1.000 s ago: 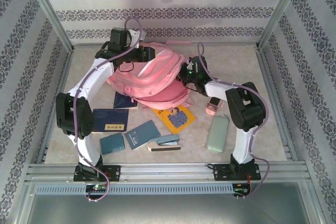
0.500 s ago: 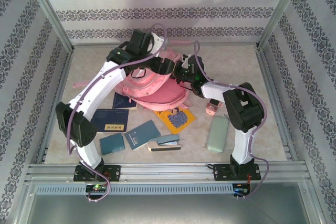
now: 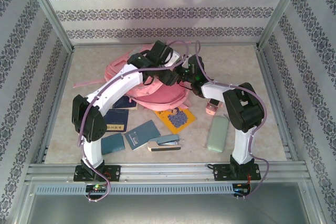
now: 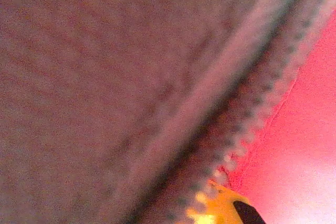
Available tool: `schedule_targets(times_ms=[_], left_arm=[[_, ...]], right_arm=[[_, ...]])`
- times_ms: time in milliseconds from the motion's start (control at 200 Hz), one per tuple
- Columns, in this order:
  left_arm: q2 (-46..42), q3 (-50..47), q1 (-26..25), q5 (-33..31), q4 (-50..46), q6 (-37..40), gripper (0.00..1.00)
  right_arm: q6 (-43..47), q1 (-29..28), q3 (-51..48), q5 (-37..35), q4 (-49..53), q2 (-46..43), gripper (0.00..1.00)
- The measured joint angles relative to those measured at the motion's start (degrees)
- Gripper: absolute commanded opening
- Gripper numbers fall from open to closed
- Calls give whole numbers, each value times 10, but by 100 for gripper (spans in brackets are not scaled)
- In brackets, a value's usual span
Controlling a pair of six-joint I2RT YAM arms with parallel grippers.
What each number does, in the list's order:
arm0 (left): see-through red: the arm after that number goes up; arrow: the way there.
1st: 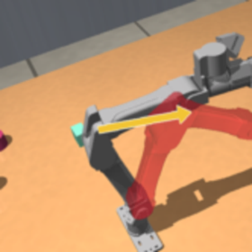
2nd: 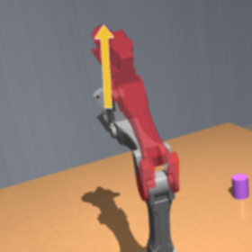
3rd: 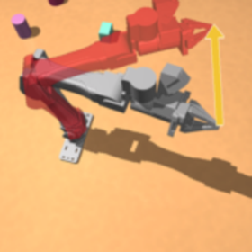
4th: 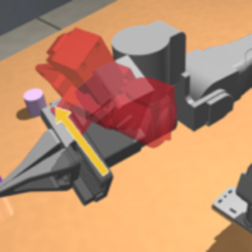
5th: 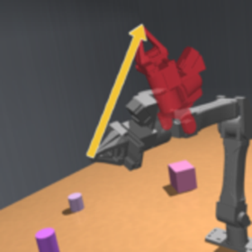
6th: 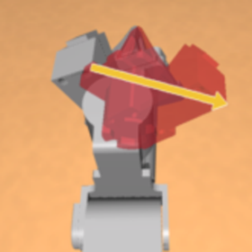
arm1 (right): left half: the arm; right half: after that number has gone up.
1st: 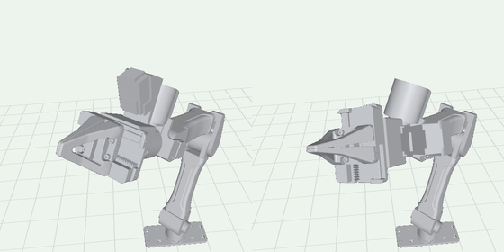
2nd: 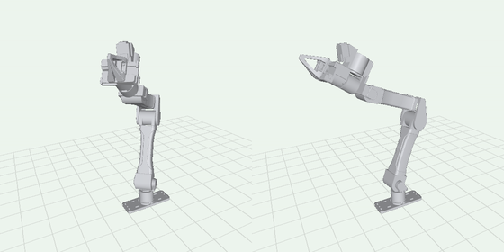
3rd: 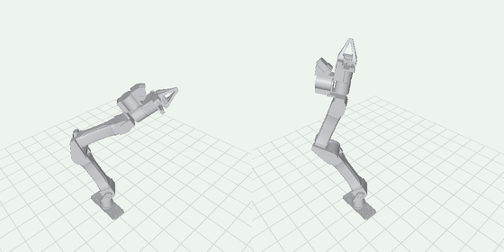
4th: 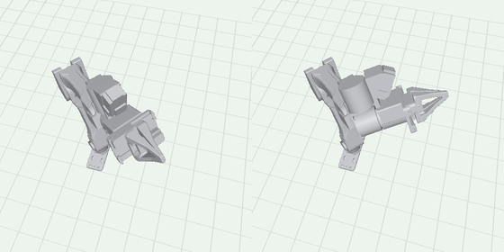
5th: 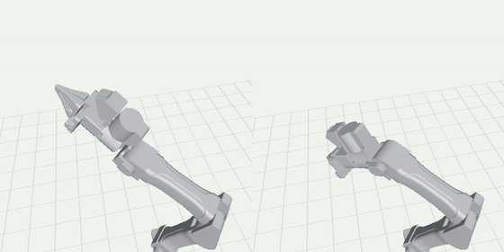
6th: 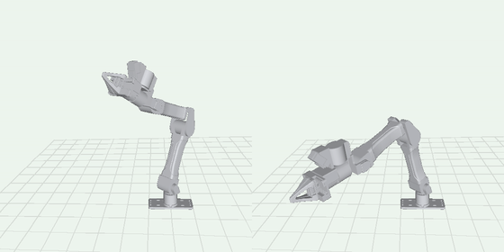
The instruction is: Pack books, pencil case, and school supplies into a backpack
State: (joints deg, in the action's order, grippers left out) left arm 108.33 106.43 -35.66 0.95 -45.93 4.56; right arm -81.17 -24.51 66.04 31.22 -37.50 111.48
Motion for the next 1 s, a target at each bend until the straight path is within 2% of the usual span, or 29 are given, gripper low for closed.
schedule_targets(times_ms=[130,270,345,420,555,660,745,799,999], left_arm=[[8,2,-4,-42,0,12,38],[10,9,-5,-69,0,19,17],[10,11,-4,-77,-1,19,11],[10,13,-4,-80,-2,19,0],[10,18,-3,-81,-5,26,0],[15,36,3,-81,-13,26,0],[21,64,17,-75,-16,24,0],[24,88,32,-68,-18,20,0],[28,178,104,-42,-12,-5,0]], right_arm=[[-3,0,0,0,-3,0,0],[-9,0,0,0,-5,0,0],[-10,0,0,0,-7,0,0],[-10,0,0,-1,-7,0,0],[0,0,-9,-5,-2,-11,1],[32,4,-28,-20,30,-50,16],[73,8,-43,-39,77,-101,41],[106,8,-48,-59,116,-141,53],[223,16,-51,-135,248,-263,76]])
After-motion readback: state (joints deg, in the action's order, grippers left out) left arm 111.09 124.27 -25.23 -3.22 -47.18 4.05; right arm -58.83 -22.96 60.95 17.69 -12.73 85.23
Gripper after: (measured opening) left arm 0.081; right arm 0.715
